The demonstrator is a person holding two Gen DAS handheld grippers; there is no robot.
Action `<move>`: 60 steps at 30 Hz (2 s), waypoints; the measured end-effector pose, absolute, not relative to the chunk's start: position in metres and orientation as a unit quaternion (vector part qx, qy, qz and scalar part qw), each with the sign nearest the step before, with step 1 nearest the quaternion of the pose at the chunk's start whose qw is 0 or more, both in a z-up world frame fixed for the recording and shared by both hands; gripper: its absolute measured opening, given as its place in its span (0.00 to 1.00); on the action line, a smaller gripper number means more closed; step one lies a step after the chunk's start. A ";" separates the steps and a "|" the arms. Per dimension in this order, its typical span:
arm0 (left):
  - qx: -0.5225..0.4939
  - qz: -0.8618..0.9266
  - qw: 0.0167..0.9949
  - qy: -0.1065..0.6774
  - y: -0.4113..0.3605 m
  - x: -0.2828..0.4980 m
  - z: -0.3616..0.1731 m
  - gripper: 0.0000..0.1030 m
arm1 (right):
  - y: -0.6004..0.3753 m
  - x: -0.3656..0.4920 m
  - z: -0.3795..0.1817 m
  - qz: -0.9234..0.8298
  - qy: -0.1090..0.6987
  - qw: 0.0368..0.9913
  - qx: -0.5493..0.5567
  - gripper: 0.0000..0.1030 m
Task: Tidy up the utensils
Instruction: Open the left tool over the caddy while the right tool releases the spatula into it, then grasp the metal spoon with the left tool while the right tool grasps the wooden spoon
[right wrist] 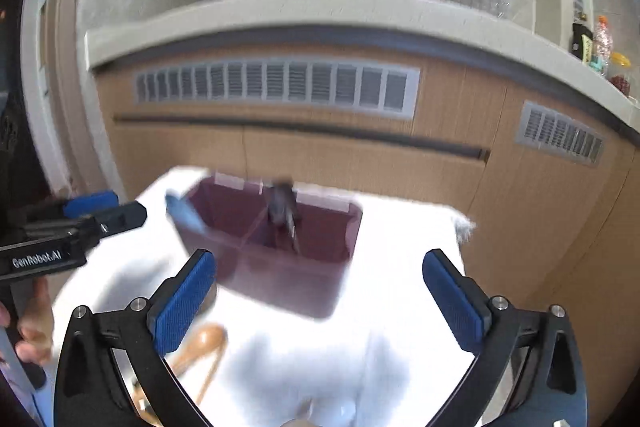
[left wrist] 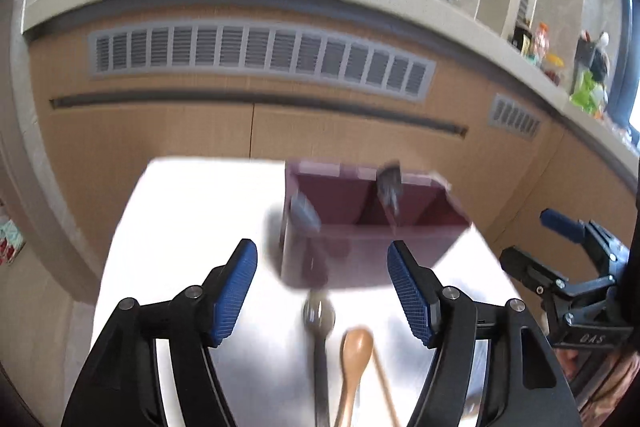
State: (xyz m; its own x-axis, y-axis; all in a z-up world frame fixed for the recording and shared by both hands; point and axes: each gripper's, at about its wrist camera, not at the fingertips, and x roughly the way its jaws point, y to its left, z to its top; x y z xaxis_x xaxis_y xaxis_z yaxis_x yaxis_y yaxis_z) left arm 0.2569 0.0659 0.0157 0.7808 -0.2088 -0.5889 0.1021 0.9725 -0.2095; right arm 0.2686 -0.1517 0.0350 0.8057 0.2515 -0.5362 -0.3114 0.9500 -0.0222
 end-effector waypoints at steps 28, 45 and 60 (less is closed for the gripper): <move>-0.141 0.035 0.914 0.379 0.147 0.184 -0.052 0.72 | -0.035 0.272 -0.076 0.179 0.485 0.854 -0.062 0.36; -0.059 -0.114 0.888 0.442 0.051 0.276 -0.065 0.60 | -0.148 0.259 -0.048 0.164 0.438 0.884 -0.022 0.07; 0.003 -0.063 0.887 0.457 0.024 0.315 -0.084 0.32 | -0.162 0.257 -0.054 0.201 0.423 0.883 -0.019 0.40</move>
